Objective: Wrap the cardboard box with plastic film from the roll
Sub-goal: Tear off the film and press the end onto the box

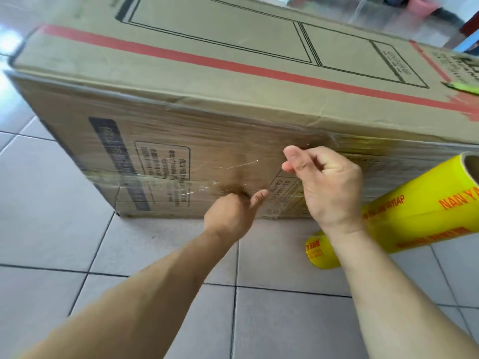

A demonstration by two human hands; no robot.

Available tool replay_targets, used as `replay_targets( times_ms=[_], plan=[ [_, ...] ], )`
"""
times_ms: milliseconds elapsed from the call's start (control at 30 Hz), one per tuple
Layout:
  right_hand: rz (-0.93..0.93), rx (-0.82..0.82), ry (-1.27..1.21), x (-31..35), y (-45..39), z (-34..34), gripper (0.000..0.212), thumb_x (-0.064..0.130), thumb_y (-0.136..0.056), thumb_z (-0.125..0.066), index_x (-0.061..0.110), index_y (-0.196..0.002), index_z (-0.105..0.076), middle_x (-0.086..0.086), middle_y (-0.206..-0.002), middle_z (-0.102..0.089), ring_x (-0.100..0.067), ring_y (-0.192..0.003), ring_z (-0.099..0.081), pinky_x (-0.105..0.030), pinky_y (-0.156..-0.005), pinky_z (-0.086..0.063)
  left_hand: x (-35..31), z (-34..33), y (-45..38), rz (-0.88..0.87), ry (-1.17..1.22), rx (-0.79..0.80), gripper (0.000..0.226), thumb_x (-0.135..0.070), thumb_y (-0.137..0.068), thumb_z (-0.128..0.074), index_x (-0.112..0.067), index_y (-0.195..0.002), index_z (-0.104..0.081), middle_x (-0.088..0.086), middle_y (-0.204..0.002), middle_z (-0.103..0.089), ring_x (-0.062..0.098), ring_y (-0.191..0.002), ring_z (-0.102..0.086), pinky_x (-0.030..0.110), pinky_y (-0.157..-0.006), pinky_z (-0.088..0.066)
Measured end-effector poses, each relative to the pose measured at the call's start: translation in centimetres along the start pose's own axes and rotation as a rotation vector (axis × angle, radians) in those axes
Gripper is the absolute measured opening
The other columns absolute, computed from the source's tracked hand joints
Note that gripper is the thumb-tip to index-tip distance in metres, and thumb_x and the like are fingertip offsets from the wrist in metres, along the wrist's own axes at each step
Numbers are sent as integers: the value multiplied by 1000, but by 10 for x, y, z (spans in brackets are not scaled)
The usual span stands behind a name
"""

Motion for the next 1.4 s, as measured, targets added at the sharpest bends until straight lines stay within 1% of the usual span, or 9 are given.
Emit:
replay_targets(
  times_ms=[267, 367, 500, 633, 733, 867, 1100, 1233, 1400],
  plan=[
    [-421, -96, -180, -53, 5, -23, 51, 57, -87, -66, 17, -55, -65, 0, -57, -70, -17, -59, -71, -37, -62, -53, 50, 71, 31, 154, 363, -213, 114, -115, -58, -46, -8, -80, -80, 11, -81, -82, 36, -86, -80, 54, -93, -65],
    [100, -174, 69, -16, 26, -16, 41, 47, -94, -62, 11, -80, -74, 0, -78, -74, -13, -77, -68, -40, -75, -54, 33, 96, 48, -79, -247, -225, 101, -94, -82, -25, -11, -98, -80, 6, -91, -79, 31, -87, -75, 39, -83, -60],
    [728, -250, 368, 31, 46, -35, 53, 48, -93, -67, 11, -129, -56, -19, -139, -51, -39, -128, -52, -57, -105, -40, -10, 143, 105, -1184, -728, -813, 47, -55, -107, -65, -12, -126, -72, 12, -130, -74, 33, -119, -67, 52, -106, -52],
    [705, -347, 528, 34, 12, -46, 81, 70, -82, -66, 16, -139, -45, -20, -144, -49, -37, -136, -42, -55, -111, -32, -20, 192, 90, -1011, -881, -1136, 107, -76, -93, -72, -2, -160, -36, 23, -162, -36, 43, -148, -36, 58, -128, -25],
    [716, -416, 605, 31, -8, -44, 85, 77, -77, -64, 16, -135, -53, -13, -133, -64, -31, -129, -48, -48, -111, -29, -16, 200, 69, -816, -869, -1064, 113, -67, -83, -87, 2, -158, -36, 30, -155, -56, 42, -143, -41, 55, -123, -25],
    [779, -478, 658, 22, -10, -46, 84, 80, -77, -59, 18, -134, -54, -9, -129, -64, -28, -126, -50, -45, -114, -25, -10, 196, 71, -918, -861, -1107, 82, -67, -106, -60, 2, -149, -53, 24, -140, -70, 36, -131, -47, 52, -110, -34],
    [887, -393, 687, 19, -13, -44, 67, 64, -93, -51, 16, -139, -50, -8, -134, -60, -28, -128, -49, -39, -118, -20, -11, 199, 71, -902, -831, -1096, 72, -61, -108, -57, 0, -148, -58, 21, -142, -70, 34, -132, -48, 50, -111, -36],
    [872, -348, 514, 31, 4, -37, 49, 38, -94, -70, 10, -131, -55, -16, -136, -56, -34, -129, -50, -55, -109, -36, -6, 192, 80, -1048, -792, -1025, 68, -52, -105, -70, -5, -151, -54, 22, -154, -56, 38, -140, -46, 48, -128, -29],
    [618, 238, 151, 14, 34, -58, 31, 40, -95, -67, 12, -88, -78, 3, -86, -76, -17, -78, -70, -34, -70, -54, 49, 139, 87, -1392, -810, -473, 38, -43, -110, -61, -12, -130, -72, 10, -145, -65, 29, -123, -67, 41, -108, -57]
  ],
)
Point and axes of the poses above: each hand's wrist, its own y-axis away from the middle knuckle, its own z-axis out of the back of the hand, x = y × z, the point moved 6 cm from there along -y, towards the middle knuckle
